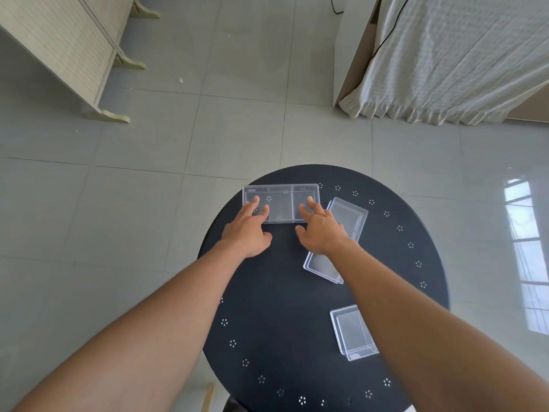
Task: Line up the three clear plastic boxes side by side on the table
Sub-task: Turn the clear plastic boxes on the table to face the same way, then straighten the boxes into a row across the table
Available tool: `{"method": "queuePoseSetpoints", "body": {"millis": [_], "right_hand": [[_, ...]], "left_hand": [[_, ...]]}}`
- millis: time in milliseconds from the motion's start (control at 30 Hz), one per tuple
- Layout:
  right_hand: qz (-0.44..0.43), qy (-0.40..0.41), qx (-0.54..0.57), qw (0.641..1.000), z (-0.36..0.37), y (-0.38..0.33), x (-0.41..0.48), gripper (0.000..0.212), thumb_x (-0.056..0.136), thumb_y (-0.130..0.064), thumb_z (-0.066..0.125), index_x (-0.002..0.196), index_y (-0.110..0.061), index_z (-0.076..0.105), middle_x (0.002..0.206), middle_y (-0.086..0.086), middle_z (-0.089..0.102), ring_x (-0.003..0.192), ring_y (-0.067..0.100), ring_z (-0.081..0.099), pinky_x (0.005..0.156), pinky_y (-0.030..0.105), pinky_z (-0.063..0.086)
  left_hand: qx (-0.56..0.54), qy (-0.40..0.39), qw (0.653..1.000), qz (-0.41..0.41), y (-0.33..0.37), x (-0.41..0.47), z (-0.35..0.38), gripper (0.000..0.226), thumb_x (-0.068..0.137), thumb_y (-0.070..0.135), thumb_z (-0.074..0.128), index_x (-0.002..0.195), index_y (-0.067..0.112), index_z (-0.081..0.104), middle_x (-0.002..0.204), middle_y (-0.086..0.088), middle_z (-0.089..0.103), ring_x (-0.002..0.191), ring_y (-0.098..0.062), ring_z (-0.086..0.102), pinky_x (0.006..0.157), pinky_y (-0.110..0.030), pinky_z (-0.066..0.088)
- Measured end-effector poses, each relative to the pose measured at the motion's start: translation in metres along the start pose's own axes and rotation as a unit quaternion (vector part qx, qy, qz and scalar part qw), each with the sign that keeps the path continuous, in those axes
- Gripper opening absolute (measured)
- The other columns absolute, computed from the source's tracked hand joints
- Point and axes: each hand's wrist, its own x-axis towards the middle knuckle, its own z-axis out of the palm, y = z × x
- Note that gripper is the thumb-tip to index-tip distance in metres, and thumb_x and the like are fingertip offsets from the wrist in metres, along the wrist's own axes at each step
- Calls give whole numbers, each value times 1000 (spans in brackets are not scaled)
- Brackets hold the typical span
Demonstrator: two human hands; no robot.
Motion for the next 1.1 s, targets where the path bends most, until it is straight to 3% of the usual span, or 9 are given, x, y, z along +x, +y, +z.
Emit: {"method": "queuePoseSetpoints", "body": {"millis": [233, 533, 667, 767, 867, 933, 1000, 1100], "right_hand": [[2, 16, 12, 1000, 3, 4, 2, 68, 108, -43, 43, 169, -26, 18, 179, -8, -3, 162, 27, 8, 120, 63, 31], [-11, 26, 13, 1000, 12, 19, -5, 69, 108, -44, 44, 169, -27, 19, 179, -8, -3, 162, 27, 11, 121, 64, 29], [-44, 126, 93, 987, 9, 37, -10, 52, 105, -34, 50, 155, -21, 48, 174, 0, 27, 156, 30, 30, 119, 58, 35], [-7, 189, 130, 973, 5, 62, -15, 57, 102, -29, 54, 156, -19, 44, 172, 3, 29, 157, 31, 27, 120, 58, 31], [48, 137, 114, 983, 0, 90, -21, 72, 102, -32, 51, 168, -22, 22, 177, 0, 17, 163, 32, 13, 124, 61, 23], [64, 106, 109, 986, 0, 105, -26, 75, 101, -32, 52, 168, -24, 18, 175, 0, 19, 159, 37, 18, 121, 64, 28], [74, 107, 108, 986, 7, 115, -33, 72, 99, -33, 54, 165, -25, 25, 168, 0, 26, 150, 40, 28, 115, 64, 38], [96, 109, 119, 982, 23, 116, -46, 66, 97, -33, 56, 160, -24, 36, 157, 4, 33, 141, 38, 36, 109, 63, 44]], "left_hand": [[9, 9, 1000, -4, 10, 9, -7, 73, 103, 38, 52, 172, 33, 28, 184, 12, -1, 169, -16, 16, 124, -51, 41], [3, 8, 1000, 3, 12, 7, 1, 75, 102, 41, 53, 172, 34, 28, 184, 14, -2, 170, -18, 11, 125, -55, 40], [-49, 4, 999, 11, 7, 7, 4, 77, 99, 41, 55, 171, 35, 29, 182, 22, -2, 169, -14, 13, 126, -55, 39], [-108, 45, 993, 27, 2, 2, 4, 73, 100, 37, 56, 170, 31, 34, 180, 19, 13, 164, -12, 26, 123, -46, 42], [-136, 183, 972, 55, -4, -8, 20, 63, 102, 28, 58, 163, 23, 47, 163, 10, 41, 153, -14, 38, 108, -36, 51], [-156, 252, 954, 55, -8, -18, 38, 54, 100, 22, 59, 154, 19, 57, 145, 5, 49, 139, -16, 47, 99, -33, 54], [-196, 269, 943, 30, -11, -29, 58, 45, 99, 20, 59, 144, 20, 63, 135, 4, 51, 128, -17, 54, 93, -32, 54], [-261, 227, 938, -13, -15, -49, 86, 36, 99, 17, 60, 135, 21, 66, 126, 4, 54, 113, -17, 63, 95, -37, 56]]}}
